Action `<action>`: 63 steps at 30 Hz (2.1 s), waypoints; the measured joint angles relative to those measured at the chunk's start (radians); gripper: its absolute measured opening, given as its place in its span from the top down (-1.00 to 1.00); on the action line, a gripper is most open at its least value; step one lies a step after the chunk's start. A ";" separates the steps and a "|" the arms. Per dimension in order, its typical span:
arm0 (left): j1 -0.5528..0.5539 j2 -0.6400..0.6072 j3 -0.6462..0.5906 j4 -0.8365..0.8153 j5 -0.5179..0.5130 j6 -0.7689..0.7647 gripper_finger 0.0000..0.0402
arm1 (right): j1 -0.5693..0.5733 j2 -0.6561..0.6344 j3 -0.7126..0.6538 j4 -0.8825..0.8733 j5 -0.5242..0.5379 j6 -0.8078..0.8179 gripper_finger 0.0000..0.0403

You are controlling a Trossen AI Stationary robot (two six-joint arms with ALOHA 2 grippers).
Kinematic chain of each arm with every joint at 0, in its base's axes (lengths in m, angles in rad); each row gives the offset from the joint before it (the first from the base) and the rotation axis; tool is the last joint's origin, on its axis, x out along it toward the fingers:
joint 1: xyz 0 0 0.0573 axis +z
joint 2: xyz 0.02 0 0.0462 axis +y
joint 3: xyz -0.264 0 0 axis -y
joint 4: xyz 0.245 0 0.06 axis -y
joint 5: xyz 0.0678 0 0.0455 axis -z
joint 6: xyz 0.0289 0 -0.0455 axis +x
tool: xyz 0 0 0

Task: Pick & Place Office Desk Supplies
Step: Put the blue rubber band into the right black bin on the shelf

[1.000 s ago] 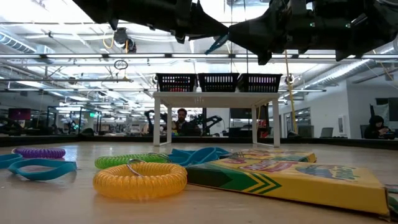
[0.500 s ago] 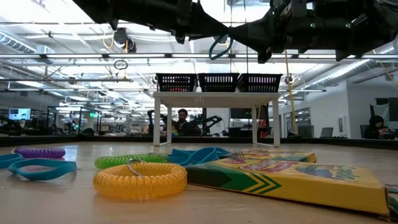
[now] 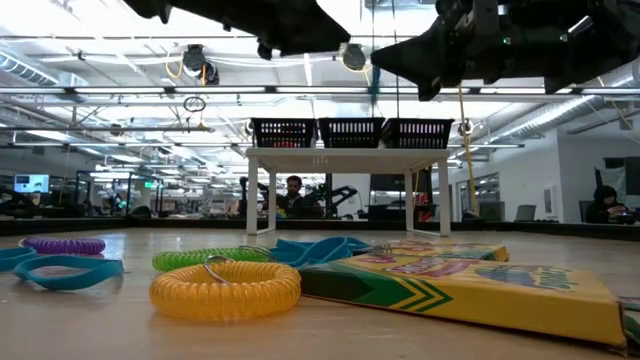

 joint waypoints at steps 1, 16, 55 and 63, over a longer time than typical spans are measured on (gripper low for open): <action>0.000 -0.017 0.000 -0.020 0.011 -0.007 0.07 | -0.005 -0.012 0.000 -0.013 0.000 0.000 1.00; 0.023 -0.135 -0.001 -0.275 -0.046 -0.094 -0.10 | -0.242 -0.276 0.206 -0.613 0.004 -0.017 1.00; 0.030 -0.133 -0.001 -0.321 -0.044 -0.159 -0.06 | -0.588 -0.311 0.229 -0.812 0.050 0.091 0.30; 0.031 -0.133 -0.001 -0.318 -0.046 -0.159 -0.07 | -0.634 -0.303 0.291 -0.906 -0.127 0.144 0.24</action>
